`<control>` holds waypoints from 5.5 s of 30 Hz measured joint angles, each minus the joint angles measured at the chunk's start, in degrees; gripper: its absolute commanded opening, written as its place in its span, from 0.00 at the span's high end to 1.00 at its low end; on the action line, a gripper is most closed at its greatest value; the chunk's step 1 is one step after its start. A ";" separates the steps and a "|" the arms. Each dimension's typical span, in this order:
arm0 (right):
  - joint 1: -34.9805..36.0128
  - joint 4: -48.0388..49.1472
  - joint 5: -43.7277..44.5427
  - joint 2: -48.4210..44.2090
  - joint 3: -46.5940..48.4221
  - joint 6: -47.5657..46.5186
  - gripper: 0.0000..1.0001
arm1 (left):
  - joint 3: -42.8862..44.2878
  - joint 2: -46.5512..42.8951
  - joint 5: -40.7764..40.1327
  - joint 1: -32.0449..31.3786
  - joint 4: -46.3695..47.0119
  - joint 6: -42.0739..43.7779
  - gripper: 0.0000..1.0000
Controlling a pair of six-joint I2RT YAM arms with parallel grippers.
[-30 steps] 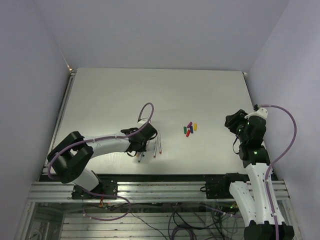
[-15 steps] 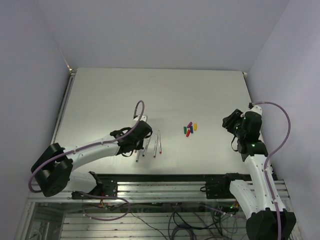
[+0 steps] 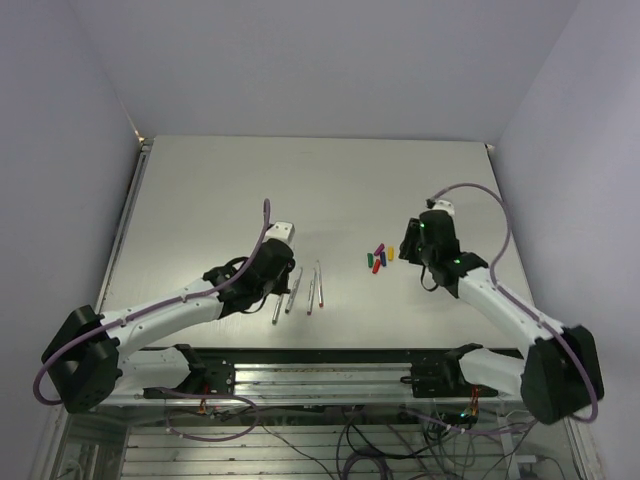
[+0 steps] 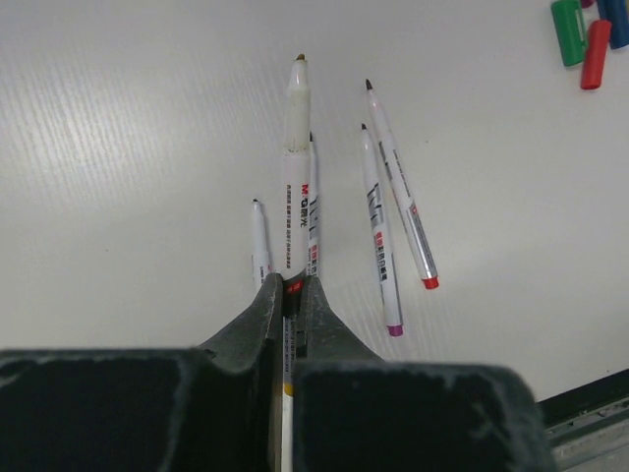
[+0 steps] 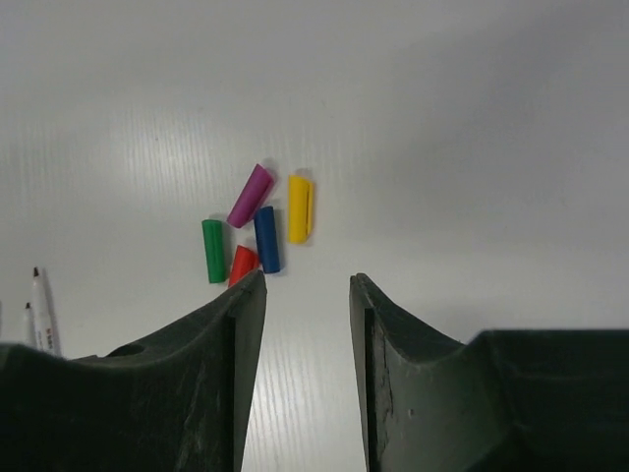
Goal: Insert the pens into the pen caps
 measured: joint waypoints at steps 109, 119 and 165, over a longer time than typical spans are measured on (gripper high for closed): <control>5.14 19.76 -5.95 -12.76 -3.45 -1.44 1.00 | -7.43 1.40 22.99 -4.61 33.77 -1.57 0.93; 5.16 34.34 -13.11 -18.16 -9.55 2.47 1.00 | -7.43 6.12 24.98 -9.70 49.92 -3.93 0.93; 5.18 61.07 -23.89 -18.82 -19.82 16.85 1.00 | -6.64 10.19 22.27 -11.52 63.56 -8.00 0.93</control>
